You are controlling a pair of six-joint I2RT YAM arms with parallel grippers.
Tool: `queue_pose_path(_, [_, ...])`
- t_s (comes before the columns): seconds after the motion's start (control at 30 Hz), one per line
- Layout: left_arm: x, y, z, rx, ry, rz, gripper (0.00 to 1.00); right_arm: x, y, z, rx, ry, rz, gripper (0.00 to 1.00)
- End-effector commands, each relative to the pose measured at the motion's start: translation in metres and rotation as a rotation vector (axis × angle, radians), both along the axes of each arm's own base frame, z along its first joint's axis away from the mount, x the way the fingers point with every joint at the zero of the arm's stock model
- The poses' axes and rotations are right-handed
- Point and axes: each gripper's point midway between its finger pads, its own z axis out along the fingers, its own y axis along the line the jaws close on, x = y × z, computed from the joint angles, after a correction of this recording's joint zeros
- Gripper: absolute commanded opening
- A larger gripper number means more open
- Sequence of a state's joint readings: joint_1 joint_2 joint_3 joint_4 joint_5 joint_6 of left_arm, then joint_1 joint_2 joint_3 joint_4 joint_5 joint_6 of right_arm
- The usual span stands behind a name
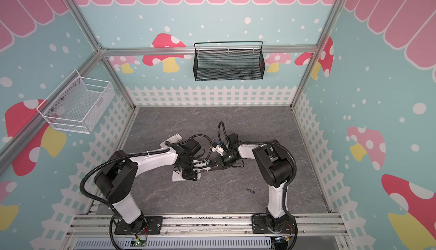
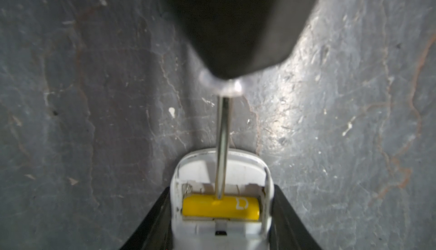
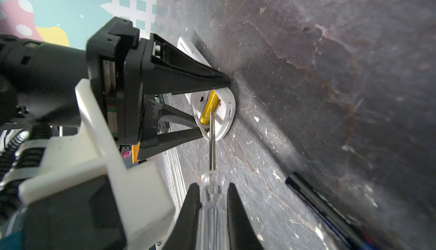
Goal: Unload the batteries from the remote control
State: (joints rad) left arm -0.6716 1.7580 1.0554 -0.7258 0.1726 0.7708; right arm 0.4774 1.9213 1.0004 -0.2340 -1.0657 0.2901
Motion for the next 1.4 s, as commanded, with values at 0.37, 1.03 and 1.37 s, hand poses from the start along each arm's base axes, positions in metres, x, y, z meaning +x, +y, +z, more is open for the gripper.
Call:
queue_pose_path(0.37, [-0.002, 0.000, 0.000, -0.020, -0.018, -0.020, 0.34, 0.004, -0.009, -0.014, -0.027, 0.012, -0.041, 0.00])
queue_pose_path(1.03, [0.000, -0.004, 0.001, -0.054, -0.008, 0.004, 0.32, -0.020, -0.011, 0.016, -0.173, 0.047, -0.014, 0.00])
queue_pose_path(1.37, [0.001, -0.008, 0.001, -0.045, -0.005, 0.006, 0.32, -0.013, 0.006, 0.000, -0.219, 0.104, -0.067, 0.00])
